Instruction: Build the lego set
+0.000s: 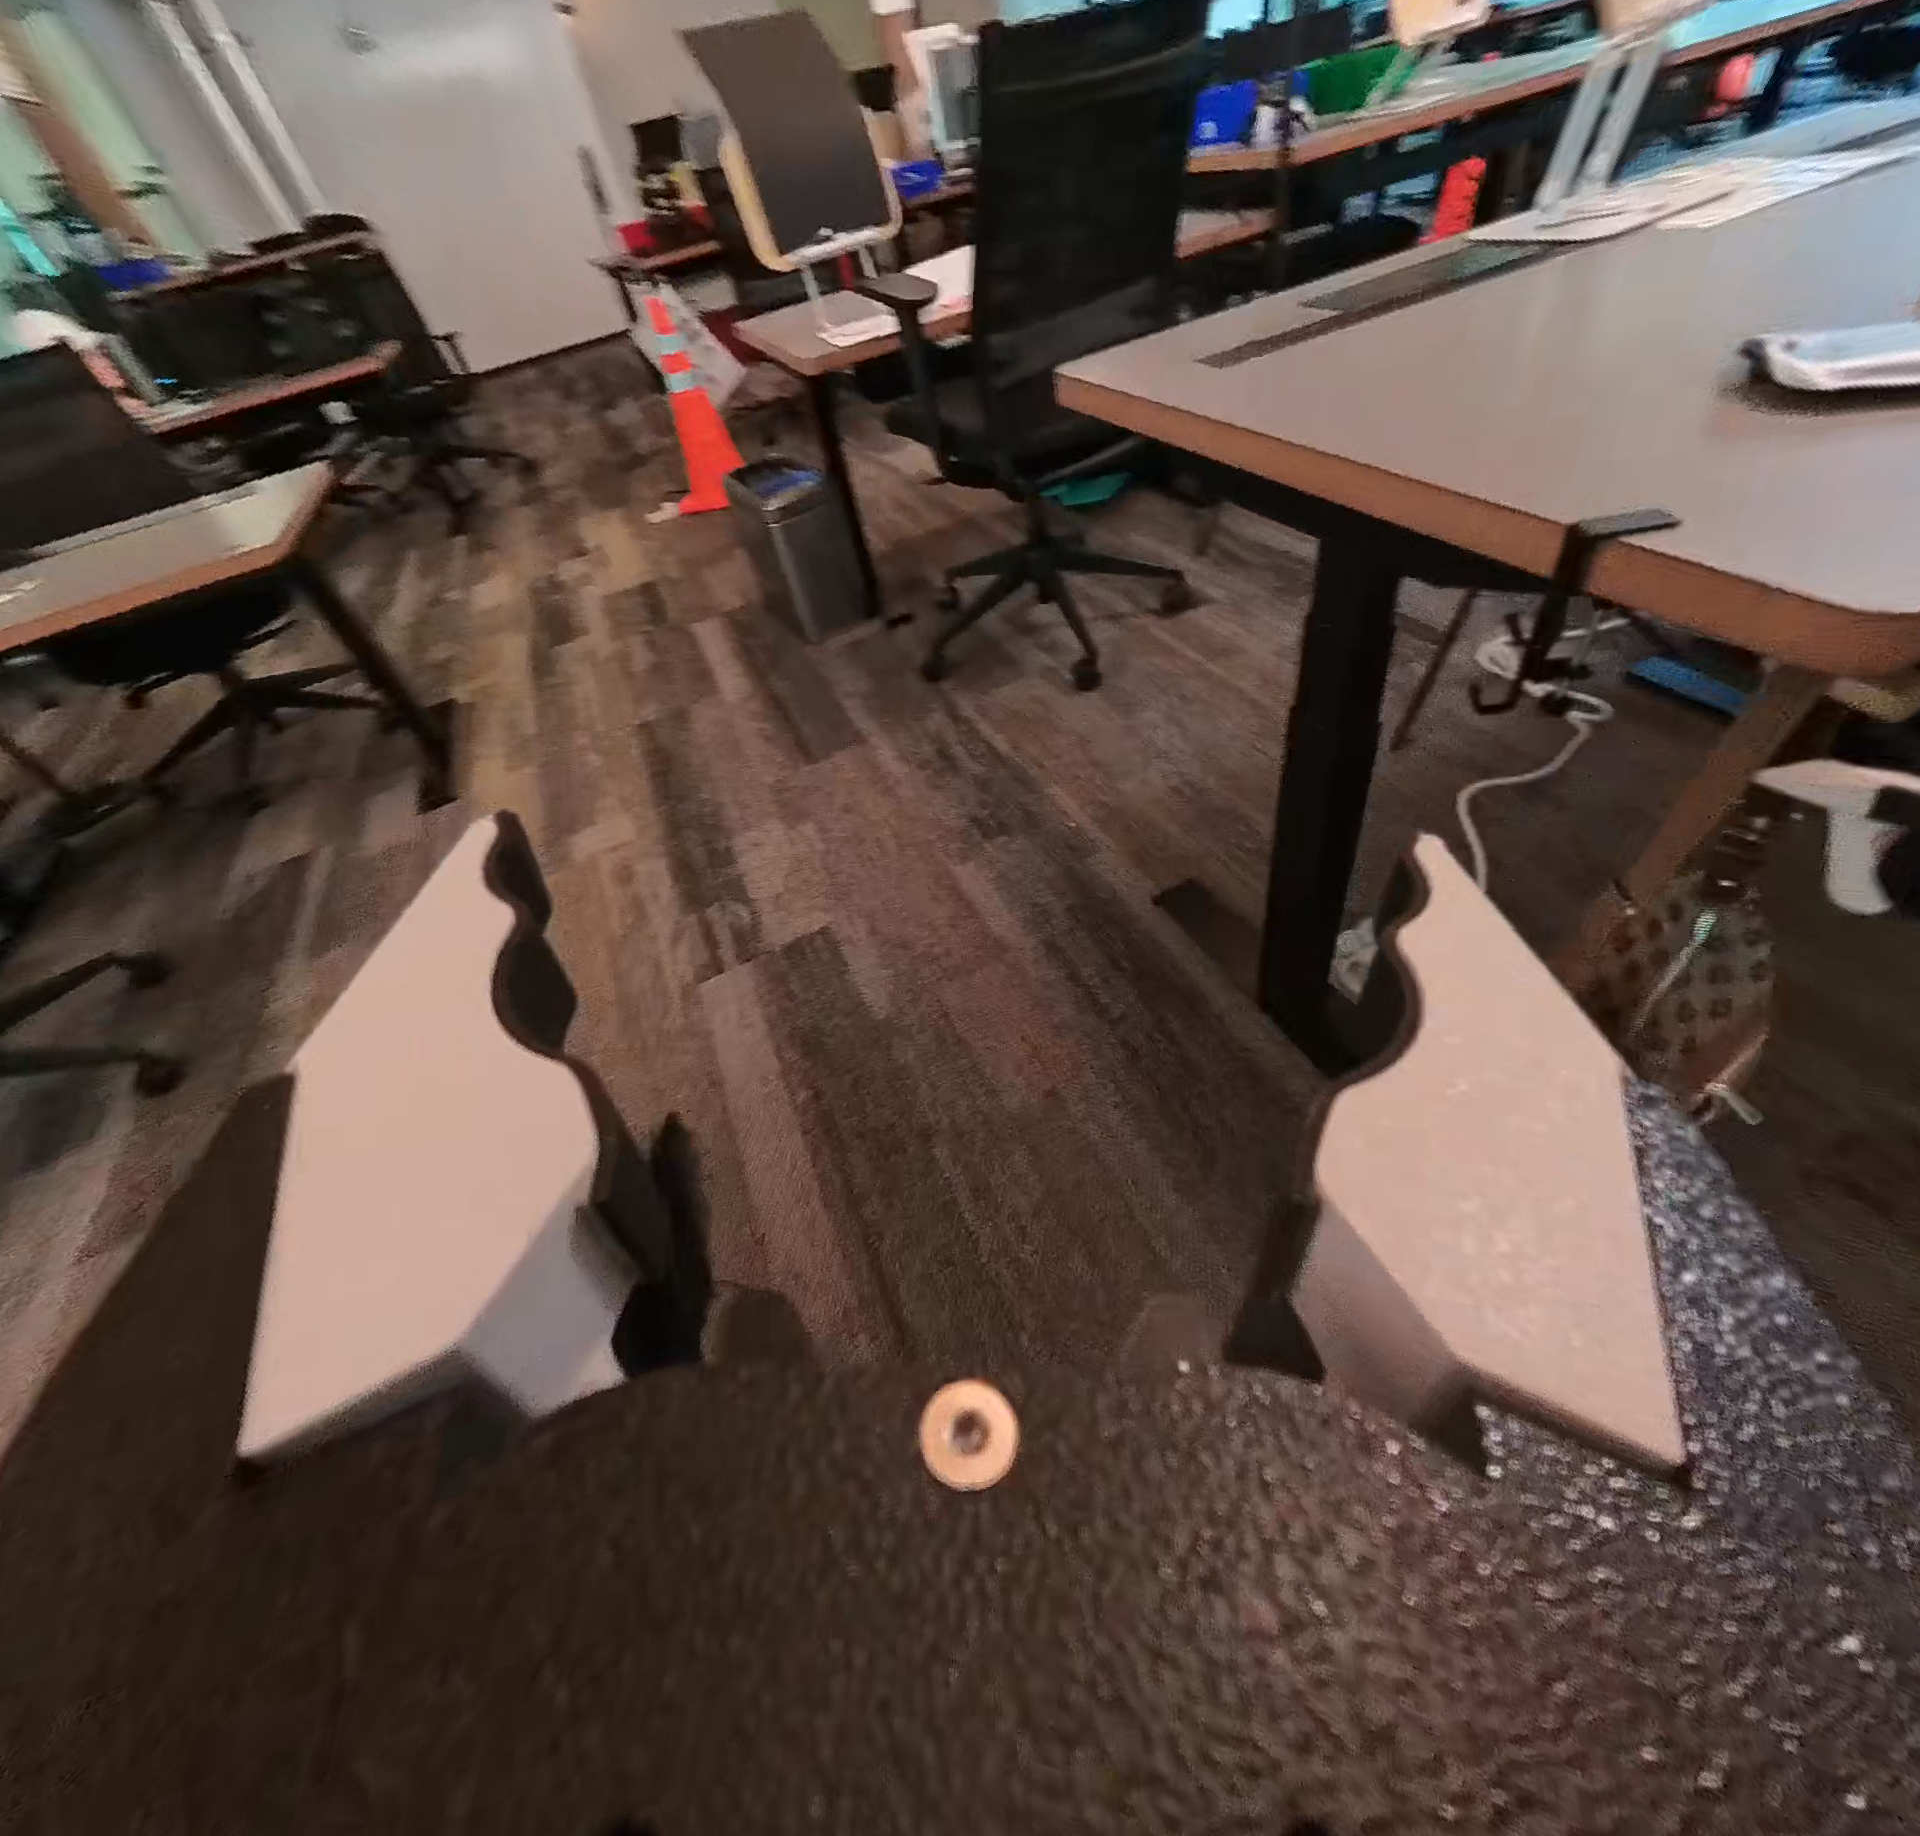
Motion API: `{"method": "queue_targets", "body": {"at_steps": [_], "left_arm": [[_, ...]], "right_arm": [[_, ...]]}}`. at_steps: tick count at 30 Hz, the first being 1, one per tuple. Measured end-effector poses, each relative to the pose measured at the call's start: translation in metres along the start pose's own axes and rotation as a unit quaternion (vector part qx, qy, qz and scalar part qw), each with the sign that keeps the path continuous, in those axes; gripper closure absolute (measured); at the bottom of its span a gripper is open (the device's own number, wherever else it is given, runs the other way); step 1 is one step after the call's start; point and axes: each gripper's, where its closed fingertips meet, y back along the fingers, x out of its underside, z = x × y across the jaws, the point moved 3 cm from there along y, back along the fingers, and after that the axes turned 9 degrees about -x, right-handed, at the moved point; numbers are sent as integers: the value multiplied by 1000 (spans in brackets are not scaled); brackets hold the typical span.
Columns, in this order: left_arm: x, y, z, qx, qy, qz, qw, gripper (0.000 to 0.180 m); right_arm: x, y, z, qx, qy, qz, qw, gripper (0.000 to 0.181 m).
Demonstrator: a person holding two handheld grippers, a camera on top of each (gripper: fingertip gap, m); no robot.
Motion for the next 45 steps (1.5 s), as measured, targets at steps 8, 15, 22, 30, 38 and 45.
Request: {"method": "queue_targets", "body": {"at_steps": [8, 15, 22, 30, 38, 45], "left_arm": [[4, -97, -42, 147, -2, 18, 989, 29], [21, -119, -58, 227, -31, 39, 973, 33], [35, -117, -59, 274, -46, 51, 959, 36], [37, -113, -67, 325, -25, 58, 944, 38], [34, -84, -153, 494, -4, 69, 866, 66], [2, -70, -256, 549, -93, 27, 830, 65]], "right_arm": [[17, -87, -22, 21, -43, -51, 998, 122], [1, -103, -35, -29, -156, -155, 975, 176], [-11, -67, -44, -69, -165, -138, 974, 181], [-14, -15, -33, -133, -189, -145, 962, 181], [-60, 51, 35, -206, -213, -180, 938, 181], [-143, 116, 103, -157, -193, -162, 955, 181]]}}
